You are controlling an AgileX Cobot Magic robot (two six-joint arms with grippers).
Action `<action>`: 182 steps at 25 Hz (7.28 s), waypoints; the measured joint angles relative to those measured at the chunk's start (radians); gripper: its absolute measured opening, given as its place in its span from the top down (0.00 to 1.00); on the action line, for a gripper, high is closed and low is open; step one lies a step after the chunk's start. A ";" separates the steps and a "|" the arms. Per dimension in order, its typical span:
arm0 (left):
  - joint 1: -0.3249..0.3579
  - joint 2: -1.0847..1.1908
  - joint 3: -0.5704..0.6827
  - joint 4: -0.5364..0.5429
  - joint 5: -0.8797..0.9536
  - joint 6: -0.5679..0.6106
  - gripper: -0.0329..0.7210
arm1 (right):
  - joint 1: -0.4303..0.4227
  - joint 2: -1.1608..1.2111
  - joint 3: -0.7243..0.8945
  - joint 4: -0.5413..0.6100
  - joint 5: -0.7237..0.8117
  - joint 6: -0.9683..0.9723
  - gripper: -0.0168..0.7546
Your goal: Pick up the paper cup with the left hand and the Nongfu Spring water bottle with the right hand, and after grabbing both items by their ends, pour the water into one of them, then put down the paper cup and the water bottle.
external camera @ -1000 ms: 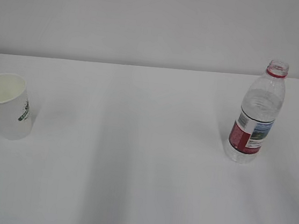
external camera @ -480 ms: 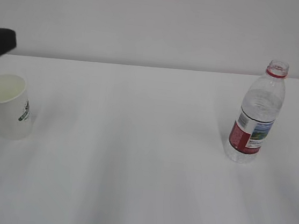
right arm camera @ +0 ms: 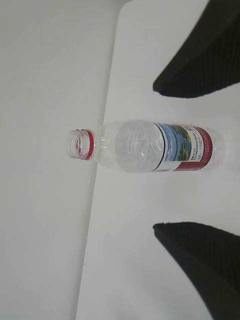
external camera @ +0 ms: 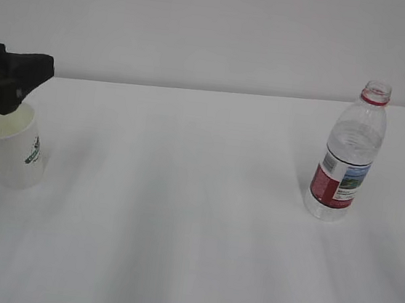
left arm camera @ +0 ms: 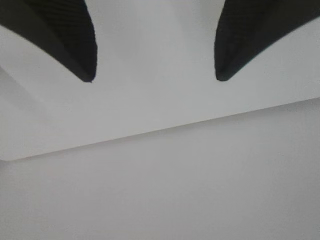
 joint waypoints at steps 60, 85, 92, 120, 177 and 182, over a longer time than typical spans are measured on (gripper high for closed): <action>0.000 0.587 0.372 -0.205 -0.785 0.062 0.34 | 0.000 0.794 0.205 0.118 -0.972 -0.021 0.21; 0.000 0.594 0.371 -0.164 -0.789 0.056 0.35 | 0.000 1.222 -0.003 0.149 -1.069 -0.021 0.10; 0.000 0.594 0.371 -0.162 -0.789 0.056 0.35 | 0.000 1.277 -0.078 0.149 -1.070 -0.021 0.10; 0.000 0.594 0.371 -0.161 -0.789 0.054 0.35 | 0.000 1.405 -0.273 0.195 -1.071 -0.019 0.11; 0.000 0.594 0.371 -0.163 -0.789 0.054 0.35 | 0.000 1.384 -0.286 0.184 -1.023 -0.110 0.36; 0.000 0.594 0.371 -0.163 -0.789 0.054 0.35 | 0.000 1.352 -0.258 0.178 -1.016 -0.110 0.36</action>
